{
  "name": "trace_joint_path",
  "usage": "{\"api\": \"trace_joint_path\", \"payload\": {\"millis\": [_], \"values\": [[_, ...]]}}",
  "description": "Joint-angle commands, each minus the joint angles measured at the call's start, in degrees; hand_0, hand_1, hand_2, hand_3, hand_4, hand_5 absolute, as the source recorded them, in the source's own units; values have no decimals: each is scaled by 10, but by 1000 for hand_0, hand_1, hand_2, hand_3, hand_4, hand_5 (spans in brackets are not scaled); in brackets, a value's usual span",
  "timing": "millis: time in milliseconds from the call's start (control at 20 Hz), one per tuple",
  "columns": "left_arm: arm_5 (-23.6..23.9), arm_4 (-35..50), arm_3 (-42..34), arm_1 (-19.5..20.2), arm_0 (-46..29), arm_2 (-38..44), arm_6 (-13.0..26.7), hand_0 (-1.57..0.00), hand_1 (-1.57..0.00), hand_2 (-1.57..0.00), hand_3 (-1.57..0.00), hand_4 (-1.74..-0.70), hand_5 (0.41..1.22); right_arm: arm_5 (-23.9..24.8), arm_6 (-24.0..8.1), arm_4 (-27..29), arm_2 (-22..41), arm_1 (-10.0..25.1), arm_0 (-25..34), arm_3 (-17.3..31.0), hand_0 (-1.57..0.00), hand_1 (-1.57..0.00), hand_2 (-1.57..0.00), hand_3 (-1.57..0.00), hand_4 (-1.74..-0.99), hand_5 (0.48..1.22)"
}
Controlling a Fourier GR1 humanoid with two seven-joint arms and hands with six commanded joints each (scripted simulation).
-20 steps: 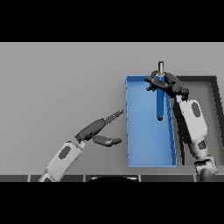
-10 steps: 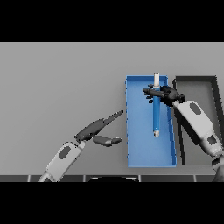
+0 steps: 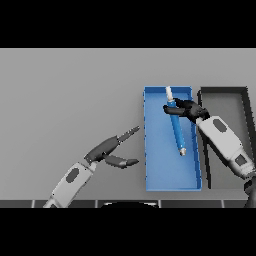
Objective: Pick up the blue pipe and place it into the blue bin.
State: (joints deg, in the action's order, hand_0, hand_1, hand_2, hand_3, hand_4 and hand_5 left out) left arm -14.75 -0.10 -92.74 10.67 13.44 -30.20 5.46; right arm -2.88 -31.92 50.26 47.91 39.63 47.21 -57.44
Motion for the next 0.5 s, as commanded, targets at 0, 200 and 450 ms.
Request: {"api": "trace_joint_path", "payload": {"millis": [0,200,450], "values": [[0,3,3,2,3,5,1,1,1,1,1,-882,474,-6,10,1,-1,3,-5,-1,-241,-117,-52,-16,-1153,777],[4,-7,5,-6,3,-4,5,1,1,1,1,-886,476,-11,5,19,-9,-3,-3,-4,-167,-90,-29,-6,-1152,809],[-10,2,14,11,-1,5,-15,1,1,1,1,-885,480,-16,13,11,-6,1,-2,-4,-212,-100,-24,-5,-1152,798]]}}
